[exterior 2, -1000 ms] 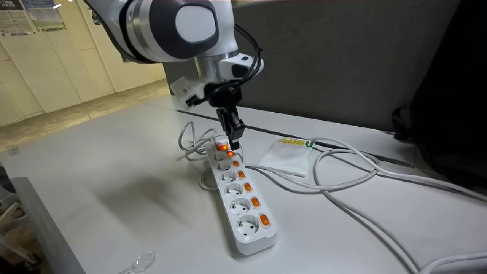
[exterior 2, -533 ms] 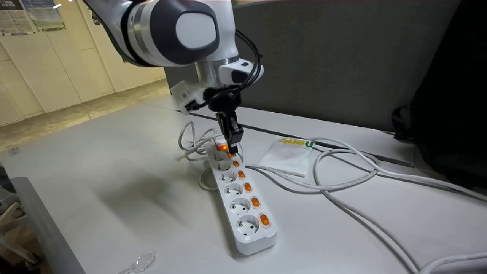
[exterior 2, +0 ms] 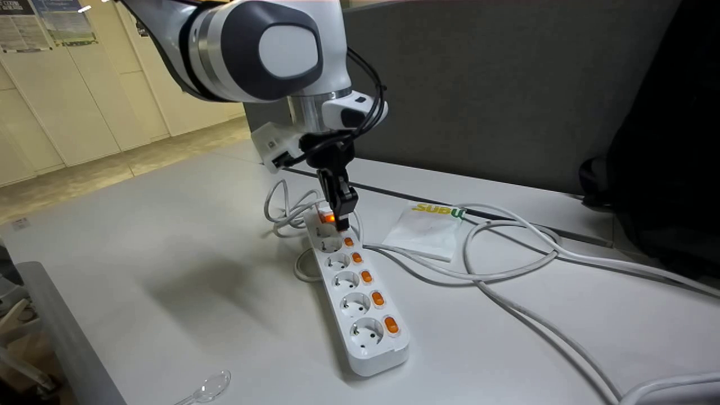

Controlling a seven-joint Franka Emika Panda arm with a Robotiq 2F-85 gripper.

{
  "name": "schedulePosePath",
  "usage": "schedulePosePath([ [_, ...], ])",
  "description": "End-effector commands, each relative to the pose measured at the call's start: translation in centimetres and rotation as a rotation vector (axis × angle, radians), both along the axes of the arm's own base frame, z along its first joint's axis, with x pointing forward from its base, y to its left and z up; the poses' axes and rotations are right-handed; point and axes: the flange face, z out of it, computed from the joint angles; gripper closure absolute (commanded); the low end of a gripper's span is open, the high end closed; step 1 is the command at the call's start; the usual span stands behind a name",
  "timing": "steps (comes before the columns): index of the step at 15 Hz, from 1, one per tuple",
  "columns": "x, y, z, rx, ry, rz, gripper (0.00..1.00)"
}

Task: Turn off the second switch from the left on the adapter

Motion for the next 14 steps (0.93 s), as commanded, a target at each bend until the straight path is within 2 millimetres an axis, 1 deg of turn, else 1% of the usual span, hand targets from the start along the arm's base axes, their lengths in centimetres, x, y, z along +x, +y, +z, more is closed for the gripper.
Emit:
schedulePosePath([
  [1,0.63,-0.01,-0.09,0.01,0.004,0.004,1.0],
  [14,1.34,0.11,0.57,0.008,-0.025,0.04,1.0],
])
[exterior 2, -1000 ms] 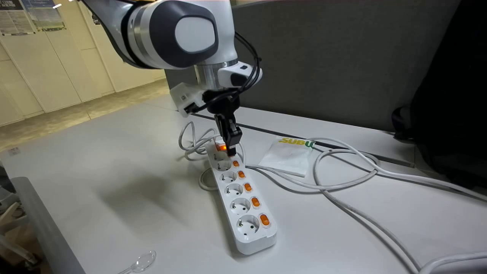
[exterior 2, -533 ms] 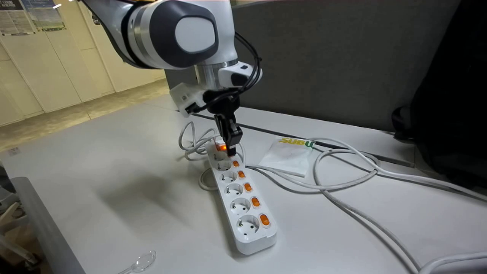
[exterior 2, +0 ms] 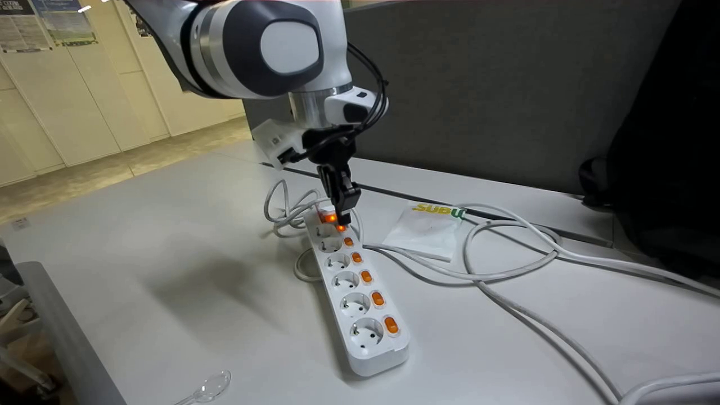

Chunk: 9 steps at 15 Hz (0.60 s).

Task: Turn off the second switch from the left on the adapter

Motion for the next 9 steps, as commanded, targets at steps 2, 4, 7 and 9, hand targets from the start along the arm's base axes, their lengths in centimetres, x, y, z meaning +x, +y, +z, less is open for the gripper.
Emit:
schedulePosePath([
  [2,0.82,0.0,0.08,0.01,-0.006,0.002,1.0],
  [4,0.79,0.01,-0.01,0.01,-0.003,0.002,1.0],
  [7,0.78,-0.02,-0.21,0.006,-0.001,0.0,1.0],
  [9,0.8,0.03,-0.47,-0.002,0.001,-0.001,1.0],
])
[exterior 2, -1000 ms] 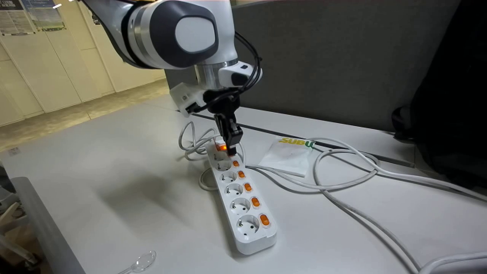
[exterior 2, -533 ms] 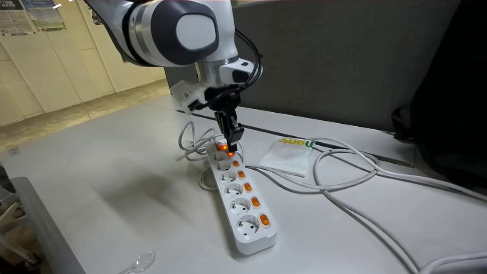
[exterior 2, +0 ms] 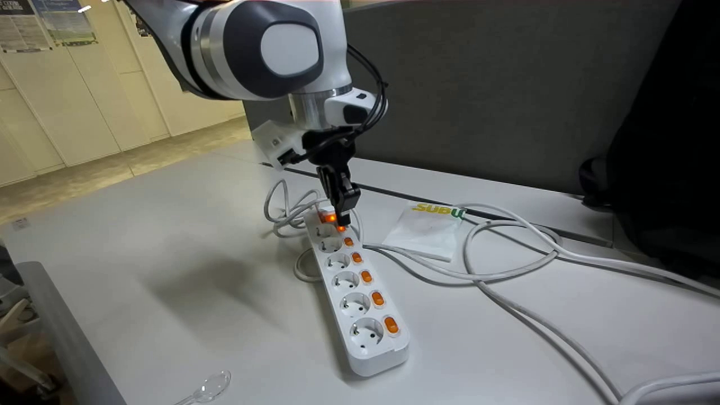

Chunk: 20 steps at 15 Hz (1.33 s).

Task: Turn off the second switch from the left on the adapter

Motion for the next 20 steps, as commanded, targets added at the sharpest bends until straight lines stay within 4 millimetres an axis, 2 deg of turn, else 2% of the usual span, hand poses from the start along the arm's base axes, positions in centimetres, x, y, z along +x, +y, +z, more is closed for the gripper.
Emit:
schedulePosePath([
  [1,0.8,-0.1,-0.4,-0.006,0.0,-0.006,1.0],
  [6,1.3,-0.2,-1.1,-0.024,0.009,-0.015,1.0],
  [11,2.6,-0.5,-2.6,-0.068,0.038,-0.023,1.0],
  [14,3.4,0.1,-3.2,-0.084,0.057,-0.006,1.0],
  [20,3.3,0.3,-1.5,-0.035,0.089,-0.004,1.0],
])
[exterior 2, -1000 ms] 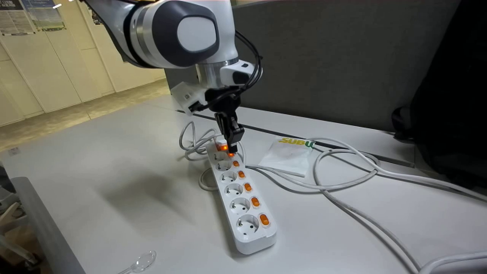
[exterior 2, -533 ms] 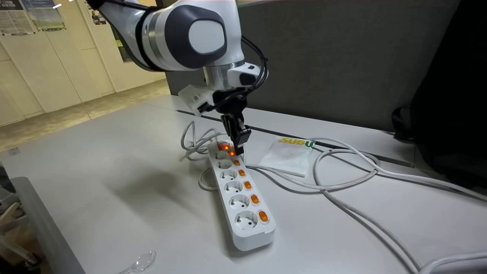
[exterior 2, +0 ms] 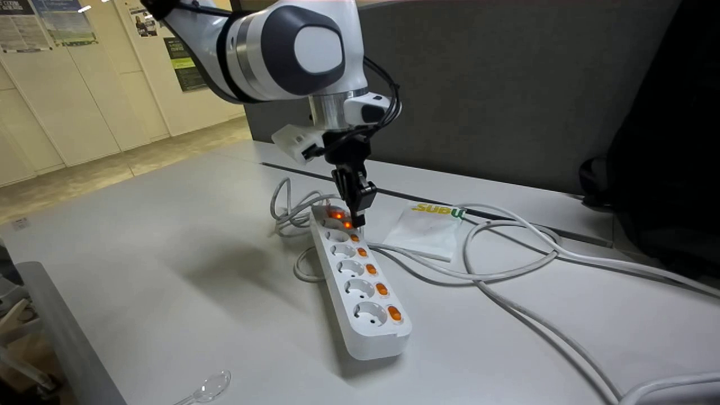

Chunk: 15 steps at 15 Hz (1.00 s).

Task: Turn off the second switch from the left on the adapter

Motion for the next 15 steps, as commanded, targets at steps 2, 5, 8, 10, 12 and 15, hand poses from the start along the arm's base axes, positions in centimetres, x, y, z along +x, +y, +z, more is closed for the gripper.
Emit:
schedulePosePath([
  [2,-0.2,1.1,0.4,0.037,0.048,-0.01,1.0],
  [5,-0.5,1.5,1.5,0.041,0.063,-0.014,1.0],
  [8,-0.8,1.6,1.9,0.039,0.073,-0.017,1.0],
  [10,-0.7,1.5,2.0,0.039,0.073,-0.018,1.0],
  [12,-0.8,1.6,2.2,0.039,0.076,-0.02,1.0],
  [15,-0.9,1.4,2.6,0.033,0.079,-0.031,1.0],
])
